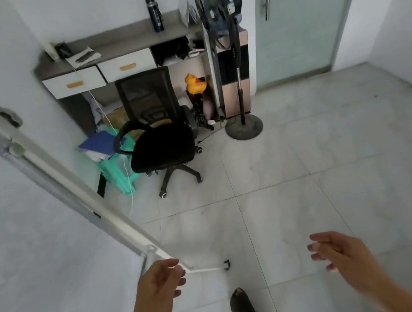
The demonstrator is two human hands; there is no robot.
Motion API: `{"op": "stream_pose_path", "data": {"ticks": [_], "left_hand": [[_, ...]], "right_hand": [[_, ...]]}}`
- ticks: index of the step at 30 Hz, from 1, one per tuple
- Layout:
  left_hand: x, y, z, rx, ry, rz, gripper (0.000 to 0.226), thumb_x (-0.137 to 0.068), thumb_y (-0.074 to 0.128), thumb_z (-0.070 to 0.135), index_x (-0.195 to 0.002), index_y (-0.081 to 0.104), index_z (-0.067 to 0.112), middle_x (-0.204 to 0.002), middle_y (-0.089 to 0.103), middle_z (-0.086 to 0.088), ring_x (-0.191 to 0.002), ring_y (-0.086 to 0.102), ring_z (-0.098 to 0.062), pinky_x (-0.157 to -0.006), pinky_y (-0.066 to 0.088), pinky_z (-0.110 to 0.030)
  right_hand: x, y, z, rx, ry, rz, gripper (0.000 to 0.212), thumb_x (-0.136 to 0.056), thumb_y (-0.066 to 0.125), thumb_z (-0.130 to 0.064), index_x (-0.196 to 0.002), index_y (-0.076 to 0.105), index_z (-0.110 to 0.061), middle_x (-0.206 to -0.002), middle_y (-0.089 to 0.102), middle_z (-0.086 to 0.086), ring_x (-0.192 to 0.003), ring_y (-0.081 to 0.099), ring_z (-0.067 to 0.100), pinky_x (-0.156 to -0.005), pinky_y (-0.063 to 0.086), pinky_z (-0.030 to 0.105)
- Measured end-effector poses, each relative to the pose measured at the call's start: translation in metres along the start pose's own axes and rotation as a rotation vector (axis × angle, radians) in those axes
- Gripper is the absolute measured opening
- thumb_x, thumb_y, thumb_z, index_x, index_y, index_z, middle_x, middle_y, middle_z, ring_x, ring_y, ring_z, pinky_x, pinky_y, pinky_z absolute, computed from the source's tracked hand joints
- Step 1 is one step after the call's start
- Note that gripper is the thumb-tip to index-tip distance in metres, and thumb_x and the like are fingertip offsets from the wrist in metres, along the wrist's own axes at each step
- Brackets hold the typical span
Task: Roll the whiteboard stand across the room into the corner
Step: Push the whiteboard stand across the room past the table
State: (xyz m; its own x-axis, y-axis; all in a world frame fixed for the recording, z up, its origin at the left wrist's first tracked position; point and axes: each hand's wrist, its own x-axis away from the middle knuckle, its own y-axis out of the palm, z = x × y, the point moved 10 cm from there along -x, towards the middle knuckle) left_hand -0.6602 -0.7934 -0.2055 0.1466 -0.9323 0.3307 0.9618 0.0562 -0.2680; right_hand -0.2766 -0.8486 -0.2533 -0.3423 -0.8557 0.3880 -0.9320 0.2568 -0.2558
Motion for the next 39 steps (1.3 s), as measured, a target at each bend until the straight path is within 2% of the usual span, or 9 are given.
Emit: {"op": "stream_pose_path", "data": {"ticks": [4,11,18,21,23,29,34,37,39], "left_hand": [[-0.091,0.009,0.047,0.003,0.012,-0.014,0.012,-0.087,0.060,-0.001,-0.089,0.067,0.008,-0.068,0.075,-0.006,-0.068,0.068,-0.025,-0.061,0.052,-0.032],[-0.218,0.016,0.124,-0.026,0.046,0.032,0.010,-0.087,0.062,0.008,-0.090,0.068,0.016,-0.078,0.075,-0.009,-0.072,0.071,-0.019,-0.067,0.056,-0.032],[-0.307,0.004,0.117,0.106,-0.104,0.356,0.010,-0.087,0.062,0.002,-0.088,0.068,0.010,-0.075,0.075,-0.011,-0.069,0.070,-0.024,-0.066,0.055,-0.038],[-0.329,0.002,0.118,0.196,-0.165,0.557,0.012,-0.087,0.060,-0.001,-0.088,0.068,0.008,-0.073,0.075,-0.010,-0.070,0.069,-0.029,-0.069,0.055,-0.047],[-0.331,0.002,0.130,0.243,-0.187,0.691,0.013,-0.087,0.059,-0.002,-0.088,0.068,0.008,-0.074,0.075,-0.011,-0.071,0.069,-0.030,-0.066,0.054,-0.042],[-0.265,-0.028,0.160,0.305,-0.206,1.181,0.012,-0.087,0.062,0.003,-0.090,0.069,0.013,-0.079,0.076,-0.008,-0.072,0.072,-0.022,-0.069,0.056,-0.039],[-0.164,-0.053,0.174,0.230,-0.248,1.630,0.011,-0.087,0.062,0.006,-0.091,0.068,0.015,-0.079,0.075,-0.006,-0.072,0.072,-0.019,-0.074,0.057,-0.045],[-0.119,-0.068,0.191,0.160,-0.272,1.842,0.012,-0.083,0.070,0.020,-0.092,0.065,0.027,-0.081,0.074,0.001,-0.076,0.071,-0.019,-0.079,0.057,-0.051],[-0.099,-0.076,0.213,0.096,-0.255,1.970,0.020,-0.079,0.073,0.030,-0.096,0.062,0.032,-0.083,0.072,0.001,-0.081,0.070,-0.020,-0.079,0.057,-0.048]], "right_hand": [[-0.083,0.023,-0.057,0.016,-0.014,-0.022,0.017,-0.086,0.062,0.001,-0.093,0.070,-0.013,-0.077,0.078,-0.001,-0.070,0.073,0.015,-0.058,0.051,0.033],[-0.218,0.084,-0.164,0.060,-0.067,-0.148,0.017,-0.086,0.063,-0.004,-0.090,0.069,-0.020,-0.079,0.078,-0.001,-0.071,0.073,0.014,-0.060,0.052,0.032],[-0.394,0.165,-0.235,0.261,-0.131,-0.443,0.015,-0.086,0.064,-0.005,-0.089,0.069,-0.019,-0.076,0.077,-0.002,-0.069,0.072,0.012,-0.056,0.050,0.028],[-0.460,0.220,-0.278,0.373,-0.218,-0.637,0.013,-0.085,0.065,-0.009,-0.089,0.069,-0.022,-0.077,0.077,0.000,-0.070,0.072,0.014,-0.058,0.051,0.029],[-0.482,0.264,-0.307,0.470,-0.288,-0.797,0.012,-0.086,0.066,-0.014,-0.089,0.068,-0.025,-0.077,0.076,0.001,-0.072,0.071,0.014,-0.062,0.051,0.026],[-0.461,0.413,-0.373,0.625,-0.587,-1.263,0.012,-0.085,0.067,-0.022,-0.092,0.068,-0.031,-0.083,0.073,-0.003,-0.083,0.068,0.009,-0.075,0.051,0.026],[-0.361,0.508,-0.368,0.718,-0.810,-1.612,0.009,-0.085,0.065,-0.032,-0.093,0.067,-0.035,-0.085,0.073,-0.010,-0.085,0.067,0.004,-0.079,0.051,0.028],[-0.286,0.537,-0.361,0.725,-0.921,-1.790,0.012,-0.085,0.063,-0.033,-0.096,0.067,-0.037,-0.086,0.072,-0.012,-0.083,0.066,0.001,-0.078,0.051,0.024],[-0.234,0.546,-0.361,0.716,-0.999,-1.917,0.017,-0.085,0.063,-0.033,-0.102,0.066,-0.034,-0.087,0.071,-0.011,-0.084,0.065,0.001,-0.079,0.053,0.024]]}}
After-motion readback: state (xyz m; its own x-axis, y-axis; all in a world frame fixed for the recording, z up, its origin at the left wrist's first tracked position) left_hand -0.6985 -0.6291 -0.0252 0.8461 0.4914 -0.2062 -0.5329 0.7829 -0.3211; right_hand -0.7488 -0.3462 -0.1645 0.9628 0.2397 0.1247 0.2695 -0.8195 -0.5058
